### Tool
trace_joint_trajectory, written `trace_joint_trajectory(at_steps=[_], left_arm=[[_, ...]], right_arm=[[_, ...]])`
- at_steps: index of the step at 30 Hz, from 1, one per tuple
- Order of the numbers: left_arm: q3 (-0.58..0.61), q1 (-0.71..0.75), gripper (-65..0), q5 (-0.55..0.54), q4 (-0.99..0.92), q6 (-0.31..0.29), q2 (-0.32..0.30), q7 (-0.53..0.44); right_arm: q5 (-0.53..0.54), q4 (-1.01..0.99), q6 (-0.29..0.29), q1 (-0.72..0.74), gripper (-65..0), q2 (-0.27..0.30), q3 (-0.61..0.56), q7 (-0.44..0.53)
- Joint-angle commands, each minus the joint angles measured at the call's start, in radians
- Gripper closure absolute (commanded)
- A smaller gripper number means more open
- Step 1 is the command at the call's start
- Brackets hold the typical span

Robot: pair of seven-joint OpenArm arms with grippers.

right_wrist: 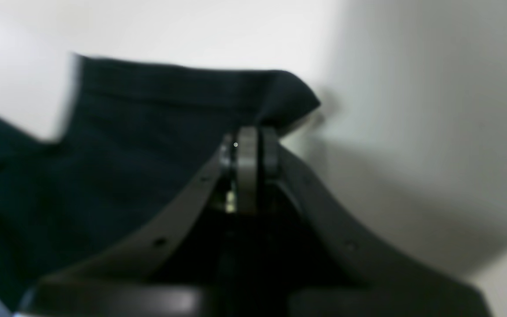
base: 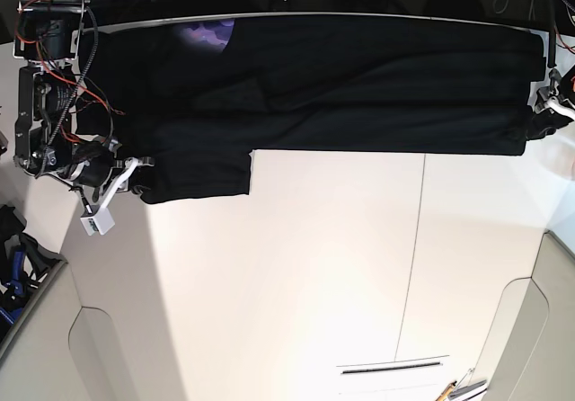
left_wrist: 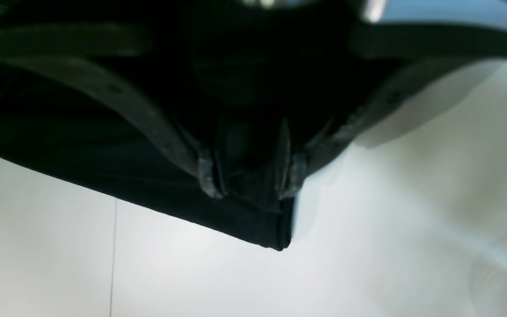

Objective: Fold the T-shirt properly
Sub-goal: 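Fold the hem up toward the collar with both grippers, then fold the shirt end near the right gripper inward and press it flat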

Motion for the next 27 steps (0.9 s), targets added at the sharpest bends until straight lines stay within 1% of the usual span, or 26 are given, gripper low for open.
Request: trace_joint_trajectory(at_steps=[1,4,6,9,12,16,20,23,24,25,26,27], left_arm=[[-0.008,-0.007,-22.0,-0.020,0.017,-0.018,-0.025,-0.011],[-0.008,-0.007,-22.0,-0.021,0.017,-0.014,-0.025,-0.011],[-0.008,-0.007,-22.0,-0.021,0.017,-0.013,-0.025,-0.011],[-0.008,-0.007,-22.0,-0.021,0.017,-0.013,-0.025,-0.011],[-0.008,-0.007,-22.0,-0.021,0.017,-0.013,-0.025,-0.011],[-0.008,-0.007,-22.0,-0.021,0.017,-0.013,-0.025,-0.011],[-0.008,-0.007,-22.0,-0.021,0.017,-0.013,-0.025,-0.011],[-0.008,-0.007,-22.0,-0.021,0.017,-0.014,-0.025,-0.011],[-0.008,-0.007,-22.0,-0.021,0.017,-0.014,-0.025,-0.011],[-0.008,-0.007,-22.4,-0.021,0.017,-0.014,-0.025,-0.011],[-0.008,-0.007,-23.8,-0.021,0.017,-0.014,-0.025,-0.011],[-0.008,-0.007,-25.7,-0.021,0.017,-0.014,-0.025,-0.012]], right_arm=[[0.024,0.065,0.006,0.005,0.0,0.014,0.011,0.011],[0.022,0.241,0.010,-0.081,0.0,0.013,0.013,0.005],[0.021,0.371,0.010,-0.157,0.0,0.002,0.013,-0.016],[0.022,0.542,0.010,-0.280,0.0,-0.037,0.013,-0.033],[0.026,0.663,0.010,-0.399,0.0,-0.080,0.013,-0.034],[0.033,0.747,0.010,-0.535,0.0,-0.113,0.012,-0.037],[0.031,0.755,0.010,-0.615,0.0,-0.116,0.012,-0.038],[0.032,0.756,0.010,-0.644,0.0,-0.116,0.012,-0.064],[0.032,0.756,0.010,-0.648,-5.7,-0.116,0.012,-0.072],[0.033,0.756,0.010,-0.650,-15.8,-0.116,0.012,-0.074],[0.033,0.756,0.010,-0.650,-24.5,-0.116,0.012,-0.073],[0.033,0.758,0.010,-0.649,-30.1,-0.116,0.012,-0.067]])
